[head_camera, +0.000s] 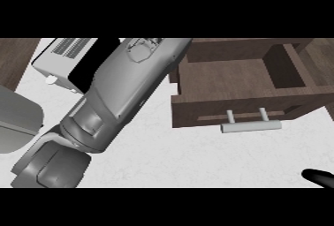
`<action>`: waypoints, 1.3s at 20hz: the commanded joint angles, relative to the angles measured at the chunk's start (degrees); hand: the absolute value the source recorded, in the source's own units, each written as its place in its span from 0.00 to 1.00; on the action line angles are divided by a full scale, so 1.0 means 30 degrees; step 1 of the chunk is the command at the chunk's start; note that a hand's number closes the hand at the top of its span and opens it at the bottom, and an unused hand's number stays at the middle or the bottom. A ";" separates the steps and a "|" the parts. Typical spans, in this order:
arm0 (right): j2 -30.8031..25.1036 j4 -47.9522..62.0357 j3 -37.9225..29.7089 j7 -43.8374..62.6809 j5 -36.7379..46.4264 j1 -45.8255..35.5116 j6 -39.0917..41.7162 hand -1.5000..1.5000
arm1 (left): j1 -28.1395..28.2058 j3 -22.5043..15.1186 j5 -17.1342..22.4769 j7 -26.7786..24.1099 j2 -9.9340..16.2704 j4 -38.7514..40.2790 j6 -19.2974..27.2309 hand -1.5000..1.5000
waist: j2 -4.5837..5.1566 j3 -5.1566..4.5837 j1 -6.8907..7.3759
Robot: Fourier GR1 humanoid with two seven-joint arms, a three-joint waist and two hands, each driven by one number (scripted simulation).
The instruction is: Pick up the can, place it into the drawer and close the drawer
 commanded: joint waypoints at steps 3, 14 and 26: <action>-0.0146 0.0162 0.0704 0.0388 0.0791 -0.0520 -0.0097 0.00 | -0.1155 -0.1854 0.1449 -0.0382 -0.0003 0.1508 0.0948 1.00 | 0.0058 0.0013 -0.0365; -0.0388 -0.0844 0.1192 0.1844 0.0680 -0.1389 -0.0389 0.00 | -0.1735 -0.1995 0.2513 -0.1987 -0.0003 0.3753 0.2792 0.00 | 0.0223 -0.0005 -0.0657; -0.2762 0.1393 0.3130 -0.1678 0.5652 -0.3137 0.1094 0.00 | -0.2166 -0.2101 0.4515 -0.2466 -0.0003 0.3588 0.3746 0.00 | 0.0340 0.0009 -0.0511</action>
